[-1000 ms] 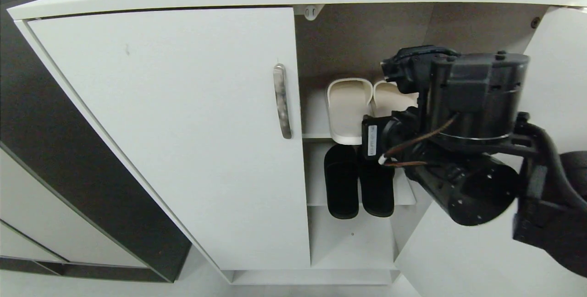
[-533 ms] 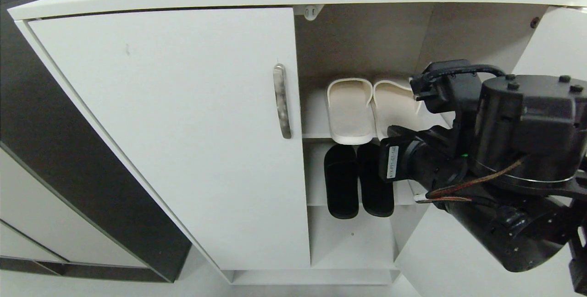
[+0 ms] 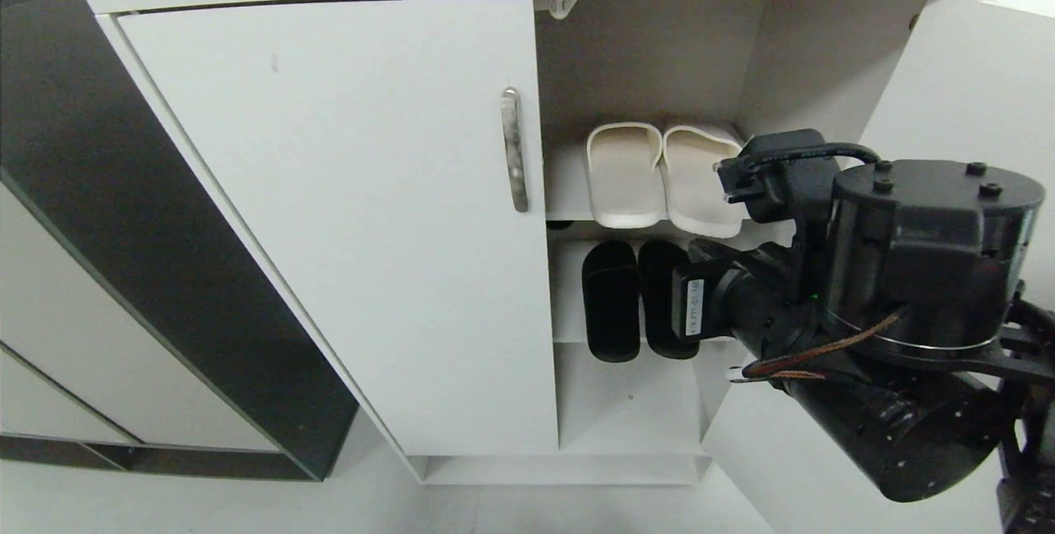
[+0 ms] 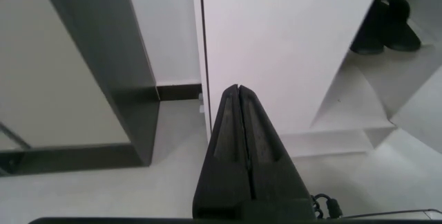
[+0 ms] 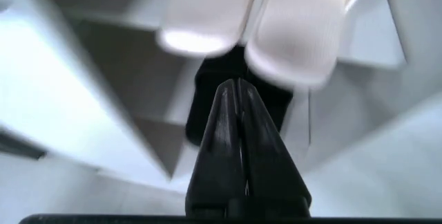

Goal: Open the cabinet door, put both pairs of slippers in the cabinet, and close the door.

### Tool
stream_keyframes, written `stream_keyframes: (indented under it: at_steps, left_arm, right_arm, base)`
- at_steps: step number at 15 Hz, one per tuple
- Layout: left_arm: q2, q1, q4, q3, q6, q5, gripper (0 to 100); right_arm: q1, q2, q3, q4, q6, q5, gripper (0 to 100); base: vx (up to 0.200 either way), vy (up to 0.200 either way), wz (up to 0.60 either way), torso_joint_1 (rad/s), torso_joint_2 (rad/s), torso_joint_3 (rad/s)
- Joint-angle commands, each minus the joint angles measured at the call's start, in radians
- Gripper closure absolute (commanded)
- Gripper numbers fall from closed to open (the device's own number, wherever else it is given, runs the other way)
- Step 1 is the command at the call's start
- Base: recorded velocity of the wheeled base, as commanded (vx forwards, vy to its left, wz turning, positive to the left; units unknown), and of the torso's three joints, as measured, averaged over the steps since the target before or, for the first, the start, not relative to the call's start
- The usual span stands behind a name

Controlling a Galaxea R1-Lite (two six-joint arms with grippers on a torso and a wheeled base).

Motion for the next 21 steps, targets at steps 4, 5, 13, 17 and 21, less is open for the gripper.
stream_keyframes:
  at_steps: [4,5,13,17,21]
  left_arm:
    - [0.000,0.000,-0.001,0.000,0.000,0.000,100]
    - [0.000,0.000,-0.001,0.000,0.000,0.000,100]
    - [0.000,0.000,-0.001,0.000,0.000,0.000,100]
    - [0.000,0.000,-0.001,0.000,0.000,0.000,100]
    - [0.000,0.000,-0.001,0.000,0.000,0.000,100]
  right_arm:
    - [0.001,0.004,0.011,-0.005,0.000,0.005,100]
    - [0.001,0.006,0.019,-0.016,-0.002,0.005,100]
    - [-0.019,0.012,0.032,-0.036,-0.006,0.008,100]
    - [-0.024,0.012,0.040,-0.036,-0.006,0.008,100]
    - [-0.024,0.012,0.045,-0.035,-0.008,0.009,100]
  base:
    - [-0.200,0.000,0.00,0.006,0.00,0.002]
    - [-0.200,0.000,0.00,-0.002,0.01,-0.002]
    - [-0.200,0.000,0.00,0.002,0.00,0.002]
    - [-0.200,0.000,0.00,0.007,0.00,0.005]
    - [-0.050,0.000,0.00,0.001,0.00,0.001]
